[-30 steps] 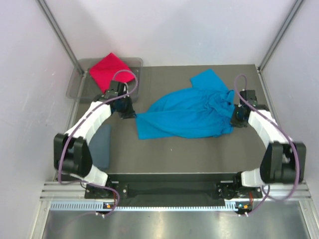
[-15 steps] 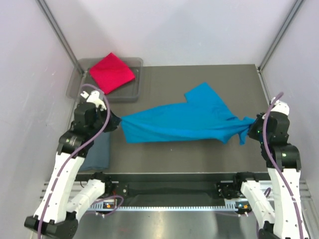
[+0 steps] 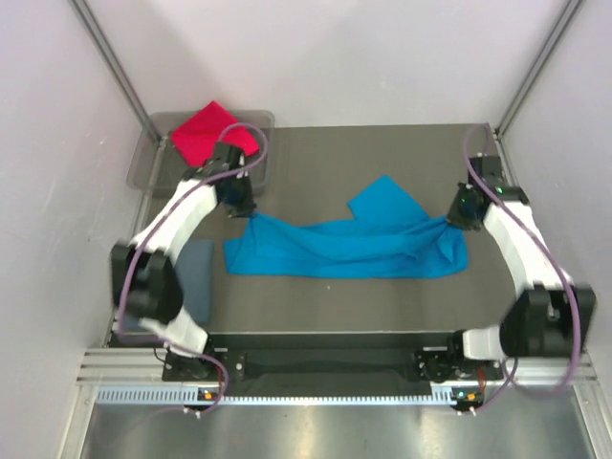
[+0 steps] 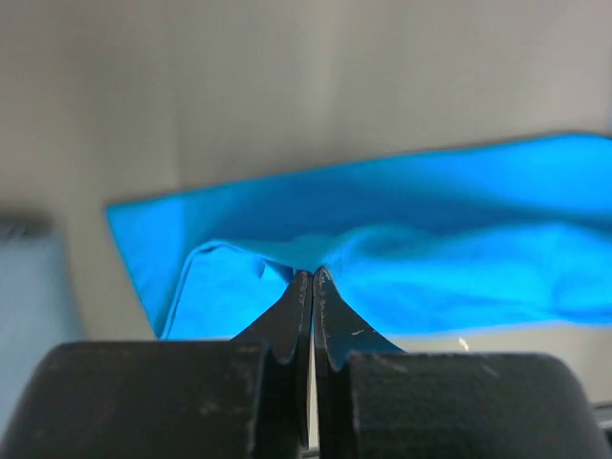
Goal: Fold and stack the t-shirts
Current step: Flatten the tshirt out
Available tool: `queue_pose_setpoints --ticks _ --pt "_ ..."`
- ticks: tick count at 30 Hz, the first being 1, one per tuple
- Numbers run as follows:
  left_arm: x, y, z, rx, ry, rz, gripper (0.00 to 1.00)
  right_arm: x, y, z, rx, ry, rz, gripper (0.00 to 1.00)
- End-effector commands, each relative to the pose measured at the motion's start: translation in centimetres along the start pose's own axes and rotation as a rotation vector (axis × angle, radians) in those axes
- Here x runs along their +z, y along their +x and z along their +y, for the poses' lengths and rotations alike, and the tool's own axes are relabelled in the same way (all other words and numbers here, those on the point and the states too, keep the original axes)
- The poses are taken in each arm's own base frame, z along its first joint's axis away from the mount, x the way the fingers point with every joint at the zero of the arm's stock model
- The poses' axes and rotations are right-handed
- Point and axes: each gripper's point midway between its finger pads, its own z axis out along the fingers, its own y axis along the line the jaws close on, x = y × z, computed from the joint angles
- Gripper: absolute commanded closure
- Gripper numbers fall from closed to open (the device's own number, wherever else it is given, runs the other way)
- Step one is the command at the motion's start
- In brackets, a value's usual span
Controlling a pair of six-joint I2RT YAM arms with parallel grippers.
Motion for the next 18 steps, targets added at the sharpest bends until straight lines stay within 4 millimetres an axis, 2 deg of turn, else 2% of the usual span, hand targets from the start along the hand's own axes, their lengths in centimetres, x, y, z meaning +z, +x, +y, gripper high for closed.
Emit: queue_pose_setpoints --ticks 1,2,3,4,5,6,7,9,12,13,14,15,16,17,18 --pt "4.9 -0.5 0.6 0.048 -0.051 0.137 1.00 3.3 -3.6 2.6 0.010 -0.058 -0.005 1.00" --pt "5.6 -1.6 0.3 0.057 -0.056 0.140 1.00 4.3 -3.7 2.8 0.005 -0.055 0.019 1.00" --pt "8.0 -0.9 0.9 0.061 -0.079 0.195 1.00 6.7 -2.9 2.7 -0.016 -0.035 0.092 1.00" --pt "8.8 -1.0 1.1 0.064 -0.089 0.205 1.00 7.1 -4.3 3.1 -0.017 -0.041 0.084 1.00" --pt "9.3 -1.8 0.9 0.066 -0.087 0.196 1.00 7.9 -4.4 3.1 -0.023 -0.032 0.104 1.00" --pt "10.8 -1.3 1.3 0.060 -0.101 0.226 1.00 9.5 -3.9 2.8 -0.027 -0.015 0.145 1.00" --pt "11.2 -1.6 1.5 0.059 -0.105 0.226 1.00 9.8 -4.8 3.0 -0.030 -0.019 0.139 1.00" --pt "12.3 -1.7 1.4 0.063 -0.099 0.230 1.00 11.1 -4.7 2.7 -0.042 -0.005 0.161 0.99" --pt "12.9 -1.7 1.1 0.076 -0.071 0.242 0.98 11.9 -5.3 1.8 -0.054 0.021 0.163 0.96" --pt "12.9 -1.5 1.2 0.077 -0.074 0.244 0.95 12.0 -5.6 1.7 -0.058 0.027 0.158 0.91" --pt "12.7 -1.4 1.4 0.083 -0.082 0.244 0.86 12.1 -5.6 1.3 -0.063 0.044 0.160 0.86" --pt "12.5 -1.3 1.5 0.092 -0.081 0.245 0.82 12.3 -5.6 0.9 -0.078 0.054 0.169 0.79" --pt "12.1 -1.3 1.6 0.096 -0.086 0.237 0.77 12.2 -6.0 0.5 -0.090 0.075 0.158 0.61" --pt "11.0 -1.4 1.8 0.103 -0.097 0.217 0.70 12.0 -6.0 0.2 -0.102 0.087 0.164 0.51" --pt "10.4 -1.5 2.0 0.104 -0.106 0.200 0.67 11.7 -6.1 0.1 -0.116 0.095 0.157 0.43"
